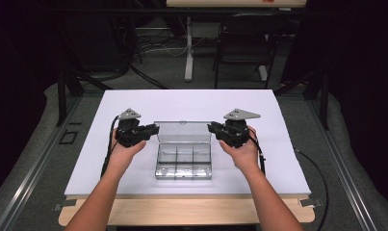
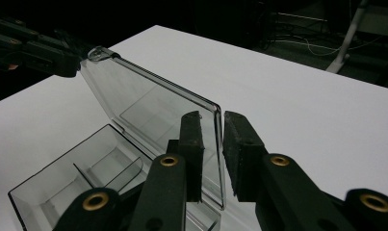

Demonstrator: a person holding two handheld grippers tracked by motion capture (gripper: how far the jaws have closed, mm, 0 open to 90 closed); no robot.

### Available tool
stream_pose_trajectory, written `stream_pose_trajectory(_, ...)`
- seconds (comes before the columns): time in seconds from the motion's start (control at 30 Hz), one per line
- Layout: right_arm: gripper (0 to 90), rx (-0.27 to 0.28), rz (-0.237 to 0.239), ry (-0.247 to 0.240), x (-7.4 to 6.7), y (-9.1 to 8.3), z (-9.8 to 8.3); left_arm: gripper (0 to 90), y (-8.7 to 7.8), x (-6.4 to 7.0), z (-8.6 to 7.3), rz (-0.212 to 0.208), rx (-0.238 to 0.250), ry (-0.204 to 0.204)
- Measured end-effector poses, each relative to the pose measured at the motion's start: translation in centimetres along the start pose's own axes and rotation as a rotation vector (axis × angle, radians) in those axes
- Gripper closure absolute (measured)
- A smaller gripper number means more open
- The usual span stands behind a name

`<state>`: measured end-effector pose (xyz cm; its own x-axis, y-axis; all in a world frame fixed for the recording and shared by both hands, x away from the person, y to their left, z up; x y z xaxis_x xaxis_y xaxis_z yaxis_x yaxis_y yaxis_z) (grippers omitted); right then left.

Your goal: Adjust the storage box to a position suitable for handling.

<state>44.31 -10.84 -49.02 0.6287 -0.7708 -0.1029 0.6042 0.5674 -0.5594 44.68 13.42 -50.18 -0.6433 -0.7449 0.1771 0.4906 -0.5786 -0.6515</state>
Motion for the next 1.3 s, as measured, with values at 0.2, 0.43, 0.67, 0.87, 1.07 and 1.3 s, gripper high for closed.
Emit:
stream_pose_trajectory(0.2, 78.2, 0.009, -0.021, -0.006, -0.2, 0.0, -0.1, 77.3, 0.0, 0.0, -0.1, -0.002, 0.021, -0.016)
stream_pose_trajectory(0.43, 78.1, 0.014, -0.025, -0.005, -0.1, 0.1, -0.1, 76.8, 0.2, -0.1, -0.2, -0.013, 0.032, -0.021)
stream_pose_trajectory(0.67, 76.1, 0.003, -0.005, 0.022, 0.1, 0.7, -0.8, 75.0, 0.7, -0.2, -0.5, -0.017, 0.026, -0.028)
stream_pose_trajectory(0.87, 75.2, -0.012, -0.005, 0.031, 0.3, 1.2, -1.3, 73.4, 1.4, -0.4, -1.1, -0.013, 0.008, -0.035)
stream_pose_trajectory(1.07, 73.9, -0.019, 0.009, 0.045, 0.4, 1.6, -1.7, 71.4, 2.1, -0.5, -1.5, -0.022, 0.006, -0.046)
stream_pose_trajectory(1.3, 73.2, -0.037, 0.010, 0.049, 0.5, 2.2, -2.6, 69.3, 2.5, -0.5, -1.8, -0.025, 0.008, -0.056)
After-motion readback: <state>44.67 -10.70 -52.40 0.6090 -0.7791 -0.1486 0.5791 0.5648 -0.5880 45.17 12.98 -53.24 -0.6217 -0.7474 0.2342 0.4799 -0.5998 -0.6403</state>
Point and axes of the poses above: each handheld gripper's, and its own axes: y roughly forward along the jaws, z roughly out of its top, x roughly to its right, the point moved 8 cm from there along y, roughly forward along the jaws, and after that the axes turned 8 degrees about -x, right-handed, at the moved point
